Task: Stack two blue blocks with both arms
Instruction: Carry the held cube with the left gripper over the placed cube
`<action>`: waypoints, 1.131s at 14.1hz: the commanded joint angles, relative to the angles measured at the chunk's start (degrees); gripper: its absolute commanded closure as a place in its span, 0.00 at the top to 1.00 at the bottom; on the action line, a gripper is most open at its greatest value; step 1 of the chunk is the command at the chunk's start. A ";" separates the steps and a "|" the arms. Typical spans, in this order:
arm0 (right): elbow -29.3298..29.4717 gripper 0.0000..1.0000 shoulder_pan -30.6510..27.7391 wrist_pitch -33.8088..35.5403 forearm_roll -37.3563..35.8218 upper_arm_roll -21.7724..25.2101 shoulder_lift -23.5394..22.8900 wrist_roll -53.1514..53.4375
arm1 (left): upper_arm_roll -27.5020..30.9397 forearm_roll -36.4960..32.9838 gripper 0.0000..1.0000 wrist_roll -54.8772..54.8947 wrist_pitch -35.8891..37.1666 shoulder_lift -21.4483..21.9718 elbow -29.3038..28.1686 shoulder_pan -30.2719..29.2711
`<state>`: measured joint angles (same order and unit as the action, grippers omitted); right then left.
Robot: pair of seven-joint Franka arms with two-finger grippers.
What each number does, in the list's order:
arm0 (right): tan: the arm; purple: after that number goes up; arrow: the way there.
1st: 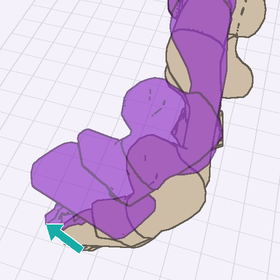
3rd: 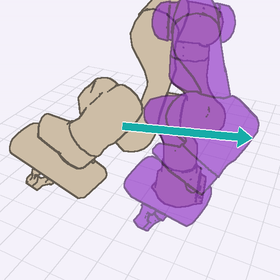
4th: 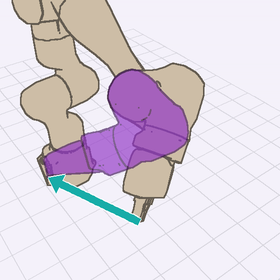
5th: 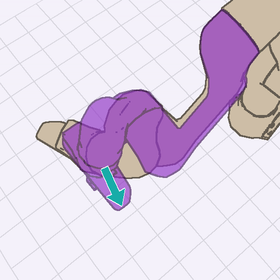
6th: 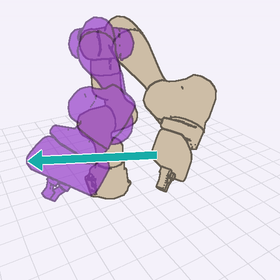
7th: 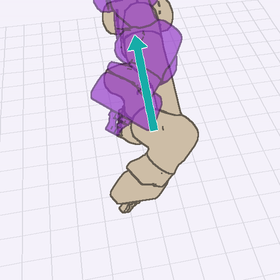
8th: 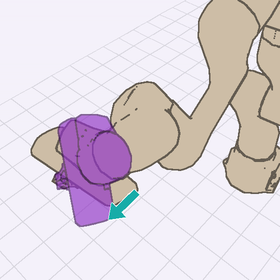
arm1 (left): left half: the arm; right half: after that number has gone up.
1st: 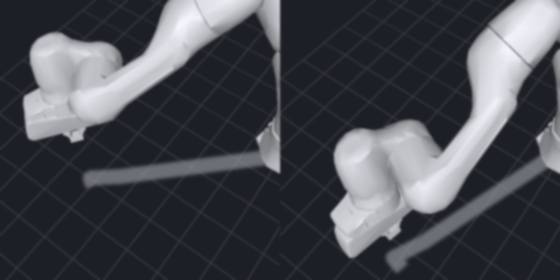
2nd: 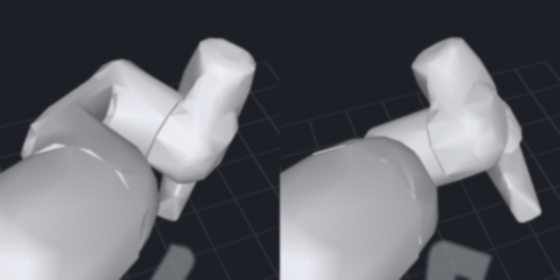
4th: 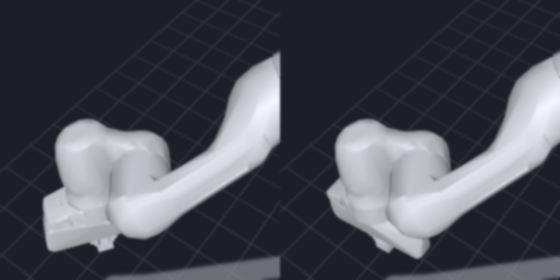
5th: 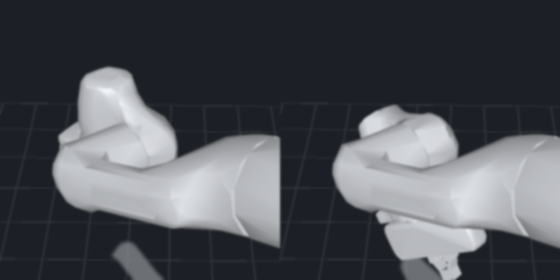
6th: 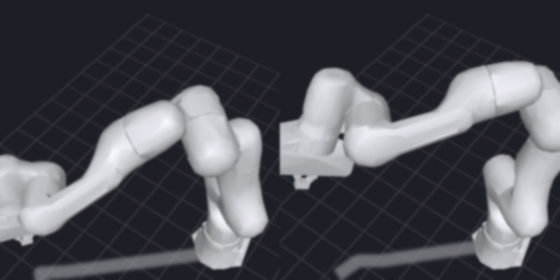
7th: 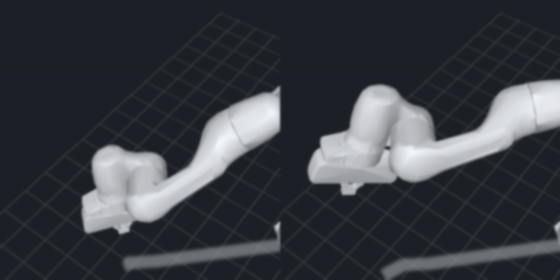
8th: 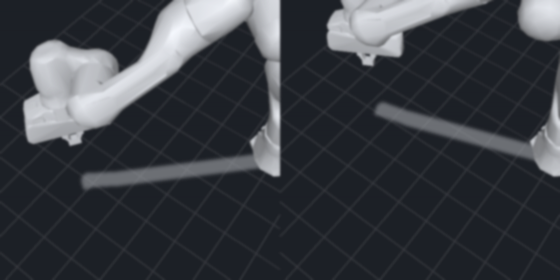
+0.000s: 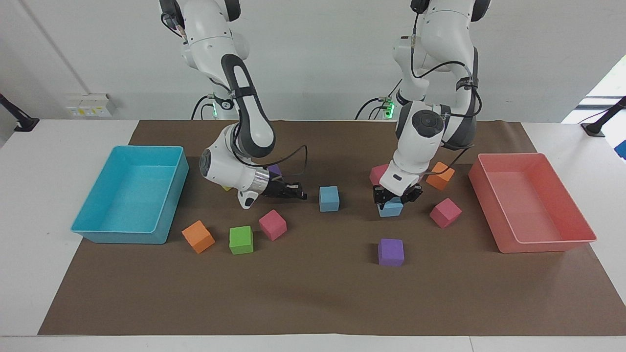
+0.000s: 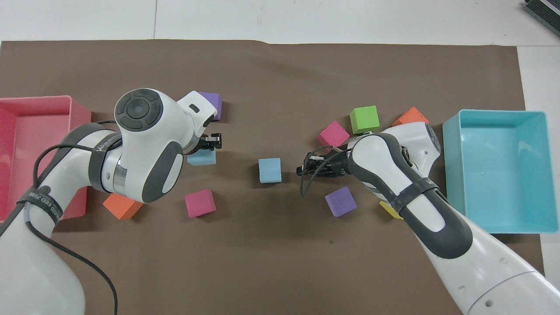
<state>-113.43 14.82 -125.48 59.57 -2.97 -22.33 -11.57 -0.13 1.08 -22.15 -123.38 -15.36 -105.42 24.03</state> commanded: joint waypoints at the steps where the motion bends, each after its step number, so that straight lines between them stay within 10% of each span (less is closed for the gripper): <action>1: -1.00 0.00 -0.14 -1.43 2.39 -0.28 0.18 -2.58 | 0.66 -3.44 0.30 -6.03 2.62 -0.03 2.23 3.82; 16: -1.53 0.00 -0.05 -2.05 2.39 -0.28 0.27 -2.50 | 0.40 0.15 0.29 -15.63 1.48 -5.12 10.93 13.41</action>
<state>-114.01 14.82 -126.02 59.57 -2.97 -22.33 -11.57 -0.71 0.60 -35.59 -122.50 -18.07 -97.98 34.90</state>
